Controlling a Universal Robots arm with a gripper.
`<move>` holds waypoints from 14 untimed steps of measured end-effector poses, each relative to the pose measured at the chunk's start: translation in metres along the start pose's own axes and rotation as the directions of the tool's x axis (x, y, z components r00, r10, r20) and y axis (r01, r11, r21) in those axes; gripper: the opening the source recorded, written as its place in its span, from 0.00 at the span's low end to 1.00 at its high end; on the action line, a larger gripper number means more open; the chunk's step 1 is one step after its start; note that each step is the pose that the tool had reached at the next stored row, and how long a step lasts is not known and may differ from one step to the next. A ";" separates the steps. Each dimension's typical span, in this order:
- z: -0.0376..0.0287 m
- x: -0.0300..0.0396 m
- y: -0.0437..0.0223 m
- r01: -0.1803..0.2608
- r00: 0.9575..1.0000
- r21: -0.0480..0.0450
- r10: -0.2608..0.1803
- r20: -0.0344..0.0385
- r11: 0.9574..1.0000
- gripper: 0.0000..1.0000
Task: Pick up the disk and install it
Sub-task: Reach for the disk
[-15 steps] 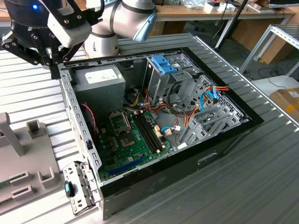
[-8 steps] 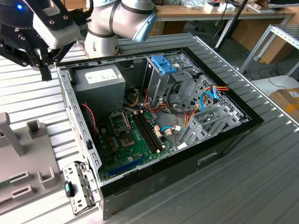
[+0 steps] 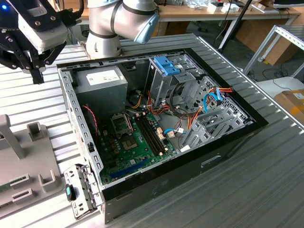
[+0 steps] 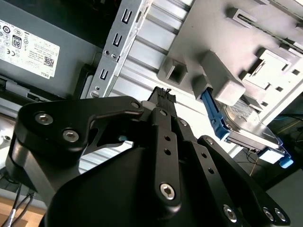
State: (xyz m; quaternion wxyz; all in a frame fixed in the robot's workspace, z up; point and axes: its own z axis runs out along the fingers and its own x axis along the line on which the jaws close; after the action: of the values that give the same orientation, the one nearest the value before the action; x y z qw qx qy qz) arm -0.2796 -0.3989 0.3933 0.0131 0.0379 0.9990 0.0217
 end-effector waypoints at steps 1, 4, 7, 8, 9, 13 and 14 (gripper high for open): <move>-0.0001 0.0015 -0.0001 0.000 1.000 0.000 0.000 0.000 1.000 0.11; -0.0003 0.0140 -0.0010 0.000 1.000 0.000 0.000 0.000 1.000 0.11; -0.0006 0.0241 -0.0018 0.000 1.000 0.000 0.000 0.000 1.000 0.11; -0.0006 0.0285 -0.0022 0.000 1.000 0.000 0.000 0.000 1.000 0.11; -0.0007 0.0327 -0.0025 0.000 1.000 0.000 0.000 0.000 1.000 0.11; -0.0010 0.0436 -0.0033 0.000 1.000 0.000 0.000 0.000 1.000 0.11; -0.0011 0.0461 -0.0035 0.000 1.000 0.000 0.000 0.000 1.000 0.11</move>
State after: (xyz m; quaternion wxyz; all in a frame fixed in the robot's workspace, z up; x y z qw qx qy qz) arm -0.3259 -0.3989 0.3931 0.0131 0.0379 0.9990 0.0217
